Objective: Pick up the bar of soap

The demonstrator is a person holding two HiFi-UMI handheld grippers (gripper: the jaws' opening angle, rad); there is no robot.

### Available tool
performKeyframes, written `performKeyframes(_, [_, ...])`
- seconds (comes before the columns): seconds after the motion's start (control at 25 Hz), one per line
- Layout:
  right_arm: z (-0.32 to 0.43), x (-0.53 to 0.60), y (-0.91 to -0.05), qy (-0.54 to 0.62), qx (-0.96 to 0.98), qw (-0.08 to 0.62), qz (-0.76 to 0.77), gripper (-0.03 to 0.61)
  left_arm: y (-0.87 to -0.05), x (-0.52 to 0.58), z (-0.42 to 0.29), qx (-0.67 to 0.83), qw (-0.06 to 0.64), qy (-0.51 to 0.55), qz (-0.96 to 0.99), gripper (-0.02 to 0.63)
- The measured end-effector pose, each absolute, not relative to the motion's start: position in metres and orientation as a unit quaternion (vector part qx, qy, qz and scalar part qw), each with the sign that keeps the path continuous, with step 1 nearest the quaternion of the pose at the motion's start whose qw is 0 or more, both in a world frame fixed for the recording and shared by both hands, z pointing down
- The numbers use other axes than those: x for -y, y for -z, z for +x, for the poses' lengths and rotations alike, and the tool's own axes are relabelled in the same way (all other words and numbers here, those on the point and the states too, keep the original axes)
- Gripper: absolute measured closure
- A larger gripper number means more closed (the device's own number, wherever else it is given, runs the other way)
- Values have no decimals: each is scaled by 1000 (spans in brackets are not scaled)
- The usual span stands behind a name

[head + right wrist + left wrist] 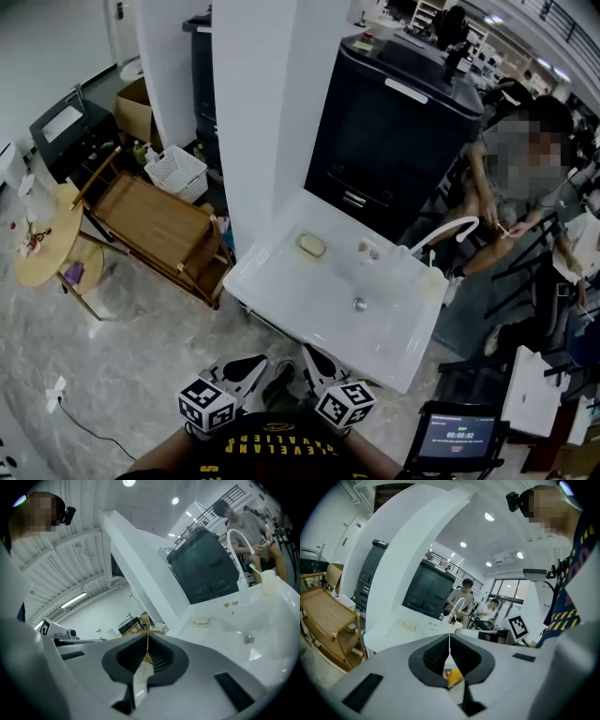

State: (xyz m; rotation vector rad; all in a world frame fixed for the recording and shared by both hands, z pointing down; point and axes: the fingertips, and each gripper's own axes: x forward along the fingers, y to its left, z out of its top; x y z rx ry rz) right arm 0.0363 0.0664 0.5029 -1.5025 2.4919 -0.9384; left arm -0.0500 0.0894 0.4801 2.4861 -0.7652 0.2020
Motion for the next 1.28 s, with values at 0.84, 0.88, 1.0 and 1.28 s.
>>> performKeyframes(0.84, [96, 71, -513, 316, -782, 51, -535, 560, -483, 58, 5, 241, 280, -78, 926, 600])
performKeyframes(0.88, [98, 77, -514, 313, -779, 50, -541, 560, -483, 63, 6, 234, 279, -79, 928, 601])
performKeyframes(1.0, [104, 95, -516, 299, -769, 40, -563, 560, -481, 83, 7, 212, 274, -85, 934, 600])
performKeyframes(1.28, [116, 158, -549, 254, -763, -95, -588, 560, -495, 134, 2, 176, 242, -123, 946, 600])
